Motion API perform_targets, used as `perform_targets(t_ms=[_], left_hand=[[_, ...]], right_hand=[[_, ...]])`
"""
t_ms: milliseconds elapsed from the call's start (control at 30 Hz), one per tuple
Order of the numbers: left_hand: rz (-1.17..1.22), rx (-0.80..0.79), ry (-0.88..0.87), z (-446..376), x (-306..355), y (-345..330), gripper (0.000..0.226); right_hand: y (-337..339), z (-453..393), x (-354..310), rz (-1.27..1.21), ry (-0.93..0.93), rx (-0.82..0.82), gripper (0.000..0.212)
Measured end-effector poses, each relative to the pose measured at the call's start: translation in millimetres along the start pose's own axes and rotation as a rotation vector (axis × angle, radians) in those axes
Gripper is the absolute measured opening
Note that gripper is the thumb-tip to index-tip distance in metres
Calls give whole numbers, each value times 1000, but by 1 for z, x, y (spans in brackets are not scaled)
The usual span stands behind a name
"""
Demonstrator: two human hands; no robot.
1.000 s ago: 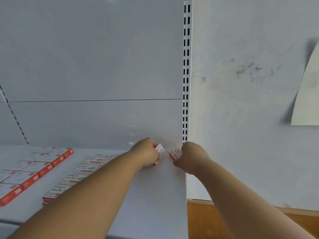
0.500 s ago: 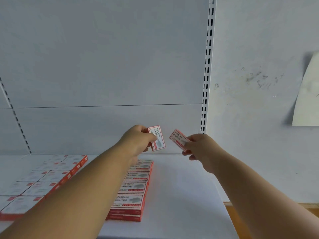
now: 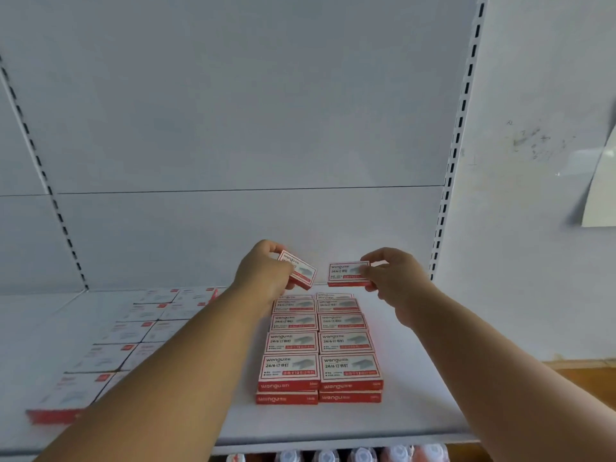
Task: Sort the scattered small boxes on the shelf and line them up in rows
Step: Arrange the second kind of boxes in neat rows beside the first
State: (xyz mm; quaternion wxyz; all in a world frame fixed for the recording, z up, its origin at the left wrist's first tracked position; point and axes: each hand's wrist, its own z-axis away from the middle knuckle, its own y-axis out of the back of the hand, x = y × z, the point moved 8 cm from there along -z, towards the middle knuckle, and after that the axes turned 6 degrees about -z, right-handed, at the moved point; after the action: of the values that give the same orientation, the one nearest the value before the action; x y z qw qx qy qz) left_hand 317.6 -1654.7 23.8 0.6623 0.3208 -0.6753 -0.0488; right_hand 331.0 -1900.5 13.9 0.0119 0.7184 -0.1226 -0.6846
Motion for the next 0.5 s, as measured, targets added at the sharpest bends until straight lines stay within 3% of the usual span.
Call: perform_targets(t_ms=[100, 200, 367, 433, 500], left_hand=[[-103, 30, 32, -4, -17, 1, 12], [-156, -73, 87, -7, -33, -5, 2], [-258, -152, 40, -5, -34, -14, 9], [-193, -169, 13, -2, -32, -19, 12], [-101, -200, -20, 1, -28, -24, 21]], right_hand=[[-10, -6, 10, 119, -29, 23, 7], [-23, -8, 21, 266, -86, -45, 13], [-37, -12, 21, 389, -87, -145, 18], [-42, -11, 17, 389, -87, -148, 10], [-42, -14, 17, 313, -100, -95, 15]])
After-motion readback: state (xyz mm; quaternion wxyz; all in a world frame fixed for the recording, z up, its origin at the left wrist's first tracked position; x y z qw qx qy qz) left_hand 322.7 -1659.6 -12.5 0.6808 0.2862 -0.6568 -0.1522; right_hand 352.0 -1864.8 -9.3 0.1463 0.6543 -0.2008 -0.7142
